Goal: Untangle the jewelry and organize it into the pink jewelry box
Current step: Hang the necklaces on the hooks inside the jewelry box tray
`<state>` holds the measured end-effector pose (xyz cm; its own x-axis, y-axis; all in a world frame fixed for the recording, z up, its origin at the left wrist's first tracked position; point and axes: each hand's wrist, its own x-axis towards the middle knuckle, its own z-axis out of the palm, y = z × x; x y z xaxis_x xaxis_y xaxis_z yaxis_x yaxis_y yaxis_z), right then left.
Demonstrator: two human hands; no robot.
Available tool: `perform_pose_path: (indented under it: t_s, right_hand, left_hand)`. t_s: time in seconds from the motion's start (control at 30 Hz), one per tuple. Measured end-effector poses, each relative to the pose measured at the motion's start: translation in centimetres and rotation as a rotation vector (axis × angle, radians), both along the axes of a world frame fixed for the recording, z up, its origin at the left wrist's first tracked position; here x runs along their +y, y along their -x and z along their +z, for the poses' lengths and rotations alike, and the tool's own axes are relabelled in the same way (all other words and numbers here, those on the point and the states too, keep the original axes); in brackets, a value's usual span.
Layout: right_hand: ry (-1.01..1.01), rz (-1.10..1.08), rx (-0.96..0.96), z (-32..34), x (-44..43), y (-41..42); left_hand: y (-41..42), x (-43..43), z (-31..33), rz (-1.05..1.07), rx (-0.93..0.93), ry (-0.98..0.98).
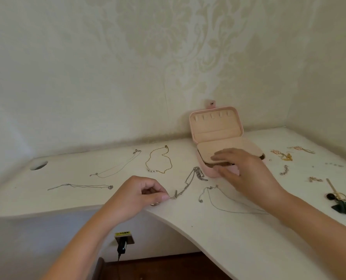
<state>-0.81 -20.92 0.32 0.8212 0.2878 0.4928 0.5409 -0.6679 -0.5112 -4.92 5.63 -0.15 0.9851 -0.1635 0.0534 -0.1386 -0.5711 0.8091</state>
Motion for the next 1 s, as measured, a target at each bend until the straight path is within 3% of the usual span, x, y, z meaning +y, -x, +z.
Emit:
perform_pose_path:
  t_s: [0.27,0.47,0.77,0.9,1.0]
  right_hand:
    - [-0.283,0.374,0.538,0.4,6.5,1.7]
    - [-0.504,0.514,0.775,0.6,8.1,2.0]
    - [-0.974,0.643,0.941,0.9,5.2,0.2]
    - [-1.170,0.538,0.935,1.2,4.6,-0.6]
    - [-1.180,0.654,0.984,1.8,3.9,-0.6]
  left_hand:
    - [0.0,-0.1,3.2,-0.111,0.023,0.071]
    - [-0.8,0.0,3.9,-0.086,0.028,0.097]
    - [-5.1,4.6,4.1,0.240,0.291,0.937]
    - [-5.8,7.2,3.1,0.293,0.318,1.039]
    - [-5.8,8.7,3.1,0.322,0.279,1.115]
